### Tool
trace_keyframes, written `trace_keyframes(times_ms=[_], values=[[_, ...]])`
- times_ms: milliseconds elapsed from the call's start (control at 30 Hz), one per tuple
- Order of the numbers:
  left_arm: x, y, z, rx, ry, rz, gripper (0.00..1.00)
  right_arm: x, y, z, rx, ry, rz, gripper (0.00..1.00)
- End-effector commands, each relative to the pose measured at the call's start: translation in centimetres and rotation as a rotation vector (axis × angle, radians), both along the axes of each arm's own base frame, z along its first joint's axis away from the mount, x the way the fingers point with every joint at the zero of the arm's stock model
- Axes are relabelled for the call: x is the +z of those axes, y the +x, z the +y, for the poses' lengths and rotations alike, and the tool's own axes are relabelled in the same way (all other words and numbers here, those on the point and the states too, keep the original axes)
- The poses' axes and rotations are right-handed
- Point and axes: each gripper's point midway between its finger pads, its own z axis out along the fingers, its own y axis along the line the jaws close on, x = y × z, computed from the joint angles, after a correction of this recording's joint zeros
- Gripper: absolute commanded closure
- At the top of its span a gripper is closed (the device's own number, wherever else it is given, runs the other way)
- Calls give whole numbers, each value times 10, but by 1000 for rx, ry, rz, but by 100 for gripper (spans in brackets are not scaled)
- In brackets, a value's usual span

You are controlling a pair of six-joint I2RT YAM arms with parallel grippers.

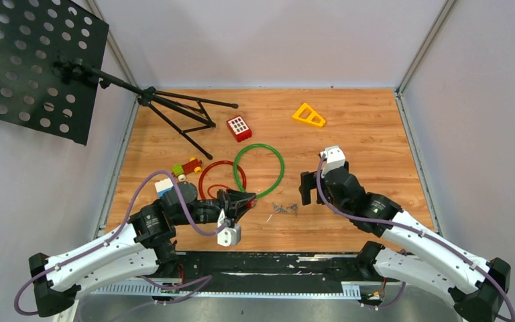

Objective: Lock with the key
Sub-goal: Place the lock at the center of the board.

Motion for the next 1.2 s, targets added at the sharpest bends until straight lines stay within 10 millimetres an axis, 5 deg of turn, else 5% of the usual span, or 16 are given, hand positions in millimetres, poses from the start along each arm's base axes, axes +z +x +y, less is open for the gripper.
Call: trace_keyframes(times_ms=[0,267,400,500,700,767,800,900,1167], values=[[34,16,-5,122,-163,116,93,10,-8,-2,-2,70,-5,1],[51,40,-17,278,-273,340,89,-20,-34,-19,-106,142,138,0],[70,51,-38,326,-353,524,96,-41,-57,-11,-141,202,320,0],[79,53,-59,315,-425,688,91,-35,-60,-7,-141,209,350,0],[26,91,-77,520,-526,879,81,-23,-59,-26,-256,312,285,0],[1,105,-80,600,-537,897,74,-21,-64,-27,-252,381,276,0],[-18,110,-87,627,-501,906,62,-21,-67,-27,-246,408,276,1],[-35,123,-102,701,-427,933,3,-20,-75,-31,-238,467,272,2],[-17,155,-55,930,-447,904,0,-21,-78,-38,-268,487,273,3]])
